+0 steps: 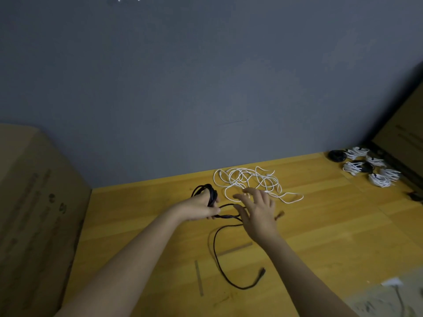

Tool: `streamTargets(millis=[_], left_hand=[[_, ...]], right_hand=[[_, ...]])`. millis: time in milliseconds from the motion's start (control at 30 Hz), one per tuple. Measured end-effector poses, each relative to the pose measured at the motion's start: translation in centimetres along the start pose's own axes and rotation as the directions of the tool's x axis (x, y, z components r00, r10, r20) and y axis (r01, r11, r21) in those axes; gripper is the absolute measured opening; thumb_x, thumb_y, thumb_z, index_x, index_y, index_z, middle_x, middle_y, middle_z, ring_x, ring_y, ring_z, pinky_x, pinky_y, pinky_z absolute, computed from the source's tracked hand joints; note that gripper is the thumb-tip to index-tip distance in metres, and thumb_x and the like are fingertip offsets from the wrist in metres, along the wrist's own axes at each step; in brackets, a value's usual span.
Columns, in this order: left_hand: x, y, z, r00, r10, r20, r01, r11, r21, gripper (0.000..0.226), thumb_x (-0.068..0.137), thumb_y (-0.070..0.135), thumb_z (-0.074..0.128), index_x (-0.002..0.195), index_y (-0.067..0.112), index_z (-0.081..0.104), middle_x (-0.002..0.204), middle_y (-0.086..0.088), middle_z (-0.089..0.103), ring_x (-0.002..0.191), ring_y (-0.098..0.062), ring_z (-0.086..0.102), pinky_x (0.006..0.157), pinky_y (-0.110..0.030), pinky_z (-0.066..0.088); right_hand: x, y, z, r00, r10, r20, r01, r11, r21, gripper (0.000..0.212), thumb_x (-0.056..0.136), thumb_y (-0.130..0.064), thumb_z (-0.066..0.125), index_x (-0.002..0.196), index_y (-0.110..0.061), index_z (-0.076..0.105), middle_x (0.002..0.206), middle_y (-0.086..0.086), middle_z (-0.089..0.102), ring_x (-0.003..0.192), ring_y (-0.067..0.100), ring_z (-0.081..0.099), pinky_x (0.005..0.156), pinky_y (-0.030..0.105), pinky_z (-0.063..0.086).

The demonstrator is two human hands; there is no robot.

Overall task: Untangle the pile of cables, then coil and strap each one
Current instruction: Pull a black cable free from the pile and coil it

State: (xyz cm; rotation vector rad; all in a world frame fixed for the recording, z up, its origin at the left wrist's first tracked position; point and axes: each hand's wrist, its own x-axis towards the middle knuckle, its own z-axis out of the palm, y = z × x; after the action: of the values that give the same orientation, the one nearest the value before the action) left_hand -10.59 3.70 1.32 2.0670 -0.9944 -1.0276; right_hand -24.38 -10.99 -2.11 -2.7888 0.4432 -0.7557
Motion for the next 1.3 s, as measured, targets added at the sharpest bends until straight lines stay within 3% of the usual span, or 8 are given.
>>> streamTargets(millis=[200,400,500,633,867,1000,1133,1300], left_hand=[[-0.1,-0.8,0.3,0.993,0.026,-0.117,-0.03,0.999,-0.034,0.018,0.099,0.027,0.049,0.112,0.019,0.041,0.092,0.011,0.056,0.076,0.006,0.059,0.079,-0.021,0.048],[0.1,1.3,0.2,0.99,0.033,-0.134,-0.012,0.988,0.153,0.03,0.099,0.045,0.039,0.09,0.018,0.047,0.077,0.006,0.059,0.071,-0.009,0.054,0.08,-0.035,0.046],[0.0,2.0,-0.5,0.99,0.131,-0.058,-0.131,0.991,0.003,0.029,0.1,0.036,0.041,0.08,0.017,0.047,0.067,0.007,0.054,0.066,-0.013,0.049,0.073,-0.033,0.044],[-0.2,2.2,-0.7,0.981,0.191,0.01,-0.188,0.971,-0.147,0.014,0.099,0.018,0.046,0.085,0.016,0.046,0.058,0.009,0.046,0.058,-0.011,0.042,0.062,-0.027,0.037],[0.0,1.9,-1.8,0.977,0.155,-0.148,-0.161,0.986,-0.03,0.014,0.094,0.026,0.055,0.084,0.017,0.056,0.058,0.016,0.051,0.056,-0.006,0.046,0.061,-0.026,0.04],[0.3,1.9,-1.6,0.928,0.161,-0.337,-0.172,0.985,-0.004,0.01,0.086,0.03,0.067,0.085,0.024,0.06,0.072,0.015,0.055,0.062,0.008,0.052,0.058,-0.008,0.04],[0.3,2.5,-1.1,0.9,0.209,-0.383,-0.193,0.978,0.08,0.016,0.083,0.037,0.069,0.08,0.033,0.054,0.073,0.017,0.055,0.066,0.006,0.054,0.059,-0.016,0.036],[0.3,2.4,-1.0,0.901,0.191,-0.391,-0.083,0.958,0.275,0.023,0.086,0.046,0.064,0.085,0.027,0.051,0.081,0.014,0.058,0.074,-0.006,0.057,0.065,-0.029,0.045]], right_hand=[[-0.6,-0.8,-1.1,0.958,-0.202,0.206,0.134,0.944,0.302,0.017,0.093,-0.022,0.06,0.102,-0.015,0.071,0.089,-0.003,0.069,0.085,0.017,0.061,0.072,0.026,0.044],[1.4,-0.2,-1.5,0.989,0.116,0.088,-0.141,0.915,0.377,0.008,0.084,-0.023,0.072,0.09,-0.021,0.076,0.087,-0.008,0.071,0.081,0.008,0.063,0.07,0.027,0.051],[2.4,0.3,-1.8,0.955,0.262,0.14,-0.297,0.814,0.5,0.006,0.079,-0.025,0.077,0.083,-0.022,0.074,0.082,-0.013,0.069,0.08,0.001,0.062,0.073,0.025,0.051],[3.4,0.3,-2.2,0.978,0.197,0.065,-0.207,0.893,0.399,0.006,0.077,-0.026,0.078,0.079,-0.025,0.072,0.077,-0.021,0.064,0.077,-0.003,0.061,0.063,0.011,0.043],[4.5,0.1,-2.7,1.0,0.024,0.011,-0.025,0.98,0.2,0.014,0.076,-0.022,0.079,0.083,-0.015,0.07,0.09,-0.003,0.066,0.092,0.021,0.057,0.082,0.037,0.043],[3.9,-0.5,-2.9,0.986,0.13,-0.1,-0.102,0.964,0.246,0.005,0.08,-0.017,0.067,0.084,-0.019,0.064,0.092,-0.008,0.058,0.093,0.015,0.047,0.076,0.031,0.031],[4.2,-2.4,-3.1,0.942,0.272,0.198,-0.336,0.791,0.511,0.025,0.091,-0.042,0.059,0.078,-0.023,0.064,0.066,-0.008,0.059,0.063,0.007,0.053,0.056,0.027,0.042],[4.6,-2.1,-2.9,0.869,0.309,0.387,-0.488,0.667,0.563,0.017,0.094,-0.026,0.059,0.084,-0.015,0.066,0.073,0.006,0.067,0.071,0.022,0.065,0.072,0.042,0.054]])
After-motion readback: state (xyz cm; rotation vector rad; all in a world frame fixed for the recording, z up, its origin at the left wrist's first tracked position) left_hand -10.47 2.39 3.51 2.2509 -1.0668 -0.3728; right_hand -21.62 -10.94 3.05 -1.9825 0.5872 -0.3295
